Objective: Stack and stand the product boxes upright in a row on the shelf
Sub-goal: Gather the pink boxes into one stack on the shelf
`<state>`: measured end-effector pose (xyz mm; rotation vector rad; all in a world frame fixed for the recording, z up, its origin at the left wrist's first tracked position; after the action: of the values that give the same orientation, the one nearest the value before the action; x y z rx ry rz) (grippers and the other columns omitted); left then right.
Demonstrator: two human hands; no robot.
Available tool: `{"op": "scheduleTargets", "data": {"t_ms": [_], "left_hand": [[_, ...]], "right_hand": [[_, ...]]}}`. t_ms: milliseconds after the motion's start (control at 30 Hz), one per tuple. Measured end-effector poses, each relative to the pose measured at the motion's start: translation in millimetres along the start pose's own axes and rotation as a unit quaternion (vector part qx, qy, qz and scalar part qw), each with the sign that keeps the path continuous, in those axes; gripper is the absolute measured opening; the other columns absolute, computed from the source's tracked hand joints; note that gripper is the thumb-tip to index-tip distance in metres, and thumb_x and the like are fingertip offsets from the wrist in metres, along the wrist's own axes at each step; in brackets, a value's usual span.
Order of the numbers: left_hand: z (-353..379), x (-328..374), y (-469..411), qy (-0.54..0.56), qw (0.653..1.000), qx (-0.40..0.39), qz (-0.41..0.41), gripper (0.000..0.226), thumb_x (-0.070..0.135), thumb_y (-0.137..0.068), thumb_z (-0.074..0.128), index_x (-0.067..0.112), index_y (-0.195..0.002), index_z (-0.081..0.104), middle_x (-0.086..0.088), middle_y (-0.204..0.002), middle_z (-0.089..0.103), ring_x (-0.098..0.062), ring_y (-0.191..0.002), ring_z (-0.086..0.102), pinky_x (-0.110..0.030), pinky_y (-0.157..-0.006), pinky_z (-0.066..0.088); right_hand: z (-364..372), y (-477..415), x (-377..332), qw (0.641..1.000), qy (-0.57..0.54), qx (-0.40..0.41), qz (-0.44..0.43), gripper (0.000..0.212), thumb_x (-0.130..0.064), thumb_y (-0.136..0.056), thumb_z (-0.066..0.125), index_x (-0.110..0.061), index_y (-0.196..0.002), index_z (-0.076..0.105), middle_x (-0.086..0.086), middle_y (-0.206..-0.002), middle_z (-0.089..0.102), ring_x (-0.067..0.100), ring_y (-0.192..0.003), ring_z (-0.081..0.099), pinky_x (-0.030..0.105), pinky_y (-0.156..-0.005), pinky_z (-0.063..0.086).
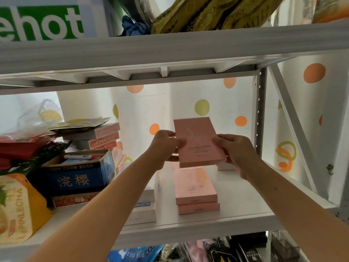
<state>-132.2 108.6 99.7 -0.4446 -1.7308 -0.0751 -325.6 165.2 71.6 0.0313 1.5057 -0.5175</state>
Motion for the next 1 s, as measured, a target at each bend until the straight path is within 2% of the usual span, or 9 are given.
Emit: {"op": "scheduleTargets", "data": {"t_ms": [67,233,433,500,567,633,800,900,1000], "left_hand": [[1,-6,1,-0.028,0.999,-0.014,-0.023,0.011,0.005,-0.091,0.062,0.015,-0.093,0.058,-0.008,-0.086,0.071,-0.020,-0.069,0.069,-0.028,-0.052,0.057],[4,-16,-3,-0.061,0.997,-0.023,-0.045,0.019,0.007,-0.091,0.063,-0.001,-0.109,0.064,-0.011,-0.087,0.070,-0.021,-0.067,0.069,-0.028,-0.052,0.057],[19,-41,-21,-0.142,0.986,-0.040,-0.073,0.028,0.011,-0.090,0.066,-0.008,-0.111,0.061,-0.014,-0.089,0.064,-0.020,-0.066,0.064,-0.028,-0.053,0.056],[24,-59,-24,-0.248,0.965,-0.044,-0.071,0.030,0.015,-0.087,0.068,0.003,-0.113,0.059,-0.013,-0.102,0.063,-0.023,-0.086,0.065,-0.034,-0.074,0.058],[30,-75,-24,-0.402,0.912,-0.058,-0.059,0.044,0.024,-0.086,0.069,0.009,-0.125,0.057,-0.011,-0.117,0.063,-0.024,-0.104,0.061,-0.031,-0.090,0.049],[37,-83,-24,-0.463,0.882,-0.078,-0.049,0.036,0.027,-0.087,0.064,0.008,-0.118,0.062,-0.009,-0.110,0.067,-0.022,-0.097,0.062,-0.027,-0.084,0.046],[40,-85,-34,-0.433,0.892,-0.110,-0.067,0.027,0.020,-0.086,0.069,0.001,-0.104,0.067,-0.009,-0.096,0.062,-0.021,-0.084,0.056,-0.029,-0.073,0.047],[40,-82,-38,-0.411,0.903,-0.110,-0.060,0.030,0.019,-0.087,0.069,0.002,-0.111,0.066,-0.009,-0.104,0.062,-0.021,-0.091,0.056,-0.032,-0.087,0.049],[37,-80,-46,-0.401,0.910,-0.096,-0.045,0.015,0.019,-0.087,0.069,0.015,-0.094,0.057,-0.006,-0.097,0.056,-0.022,-0.088,0.053,-0.036,-0.091,0.049]], "right_hand": [[1,1,10,1.000,0.010,0.005,0.027,0.019,-0.019,-0.092,0.066,-0.008,-0.106,0.071,0.008,-0.085,0.075,0.016,-0.063,0.071,0.025,-0.053,0.055],[-1,3,23,0.997,0.044,0.025,0.055,0.025,-0.024,-0.092,0.065,-0.002,-0.103,0.069,0.017,-0.093,0.070,0.024,-0.070,0.066,0.027,-0.048,0.053],[-17,14,33,0.976,0.210,0.012,0.048,0.027,-0.030,-0.097,0.057,-0.007,-0.089,0.069,0.010,-0.056,0.064,0.016,-0.037,0.055,0.023,-0.037,0.045],[-13,21,54,0.955,0.279,-0.048,0.083,0.028,-0.035,-0.098,0.055,-0.010,-0.094,0.066,0.005,-0.052,0.065,0.014,-0.036,0.056,0.022,-0.038,0.045],[-7,27,78,0.932,0.329,-0.100,0.116,0.034,-0.040,-0.097,0.054,-0.008,-0.100,0.065,0.005,-0.056,0.067,0.013,-0.039,0.058,0.022,-0.040,0.046],[-5,26,89,0.930,0.330,-0.106,0.120,0.037,-0.041,-0.096,0.056,-0.006,-0.103,0.066,0.002,-0.052,0.065,0.011,-0.038,0.057,0.022,-0.041,0.046],[-6,11,86,0.906,0.395,-0.104,0.109,0.041,-0.046,-0.095,0.055,-0.007,-0.100,0.068,0.004,-0.059,0.067,0.013,-0.043,0.056,0.024,-0.044,0.047],[-8,-6,79,0.892,0.429,-0.091,0.111,0.045,-0.050,-0.093,0.057,-0.010,-0.112,0.063,0.006,-0.070,0.069,0.015,-0.052,0.060,0.024,-0.049,0.049],[-7,-21,66,0.900,0.415,-0.087,0.097,0.043,-0.046,-0.091,0.061,-0.012,-0.117,0.062,0.007,-0.072,0.069,0.016,-0.055,0.061,0.025,-0.050,0.048]]}}
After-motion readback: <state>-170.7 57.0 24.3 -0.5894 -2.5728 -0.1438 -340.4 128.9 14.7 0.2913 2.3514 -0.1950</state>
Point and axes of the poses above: each hand's wrist, its own y-axis away from the middle knuckle, its own z-axis out of the palm, x = y × z, the point moved 8 cm from there along -y, towards the middle knuckle
